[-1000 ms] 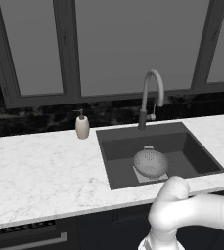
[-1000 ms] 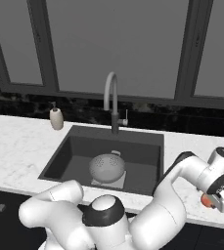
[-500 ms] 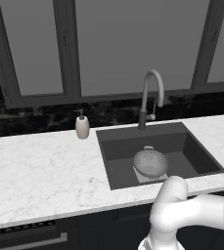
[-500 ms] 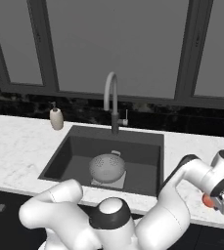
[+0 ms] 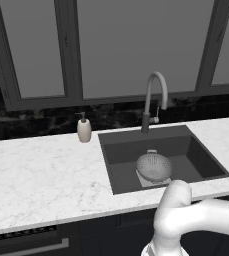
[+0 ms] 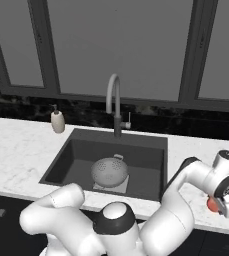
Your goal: Put the colander in the sink, put the peach in the colander, and turn on the sink faucet and pour water over the colander.
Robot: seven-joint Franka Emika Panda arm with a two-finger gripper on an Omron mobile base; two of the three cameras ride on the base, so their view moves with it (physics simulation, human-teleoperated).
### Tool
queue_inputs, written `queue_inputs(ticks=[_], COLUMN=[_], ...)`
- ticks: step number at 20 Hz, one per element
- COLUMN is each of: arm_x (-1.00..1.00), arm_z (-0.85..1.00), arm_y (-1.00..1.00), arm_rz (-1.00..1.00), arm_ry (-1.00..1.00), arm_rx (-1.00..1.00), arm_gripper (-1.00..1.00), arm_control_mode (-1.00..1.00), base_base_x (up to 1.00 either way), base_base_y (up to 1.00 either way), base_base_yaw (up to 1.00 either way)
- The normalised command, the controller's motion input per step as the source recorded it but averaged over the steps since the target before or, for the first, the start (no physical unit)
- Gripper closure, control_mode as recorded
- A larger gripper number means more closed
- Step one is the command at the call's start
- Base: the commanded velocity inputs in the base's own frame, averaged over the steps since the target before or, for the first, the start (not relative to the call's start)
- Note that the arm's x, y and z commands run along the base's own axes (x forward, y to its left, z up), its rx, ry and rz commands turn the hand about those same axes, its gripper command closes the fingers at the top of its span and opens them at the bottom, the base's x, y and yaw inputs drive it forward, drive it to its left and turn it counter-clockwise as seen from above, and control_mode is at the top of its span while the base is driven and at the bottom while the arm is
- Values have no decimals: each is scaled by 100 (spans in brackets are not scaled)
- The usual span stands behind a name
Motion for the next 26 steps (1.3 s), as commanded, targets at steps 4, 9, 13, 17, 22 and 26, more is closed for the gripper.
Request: queue_inputs(ticks=[4, 9, 13, 17, 22, 26], arm_x=[-25, -25, -15, -13, -11, 0], arm_z=[14, 93, 58, 25, 3, 0], arm_y=[24, 64, 100, 100, 100, 100], arm_rz=[2, 17, 5, 0, -1, -6], arm_ry=[-3, -3, -14, -6, 0, 0], arm_rx=[-1, -6, -11, -10, -13, -27], arm_gripper=[100, 100, 100, 100, 100, 100], arm_control_mode=[-100, -100, -100, -100, -100, -100], base_base_x=[0, 0, 0, 0, 0, 0], base_base_y=[0, 0, 0, 0, 0, 0], base_base_yaw=[0, 0, 0, 0, 0, 0])
